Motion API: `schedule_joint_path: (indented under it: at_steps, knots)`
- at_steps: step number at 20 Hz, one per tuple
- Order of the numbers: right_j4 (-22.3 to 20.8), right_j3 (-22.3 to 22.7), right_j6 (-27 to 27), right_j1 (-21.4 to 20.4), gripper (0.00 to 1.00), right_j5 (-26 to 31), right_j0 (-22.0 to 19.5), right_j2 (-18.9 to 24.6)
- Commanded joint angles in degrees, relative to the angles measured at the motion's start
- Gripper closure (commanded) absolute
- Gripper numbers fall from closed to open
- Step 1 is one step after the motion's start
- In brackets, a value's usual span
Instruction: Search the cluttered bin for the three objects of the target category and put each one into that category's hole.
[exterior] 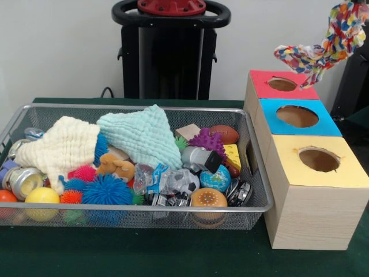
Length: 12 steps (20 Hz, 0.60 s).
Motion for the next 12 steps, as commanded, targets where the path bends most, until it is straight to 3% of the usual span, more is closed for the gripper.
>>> schedule_joint_path:
  at_steps: [1, 12]
  knots:
    - [-1.46, -1.06, 9.79, 3.22, 1.0, -5.8, -1.22, -0.19]
    - [-0.98, -1.62, 8.62, 5.65, 1.0, -9.85, -2.06, -0.03]
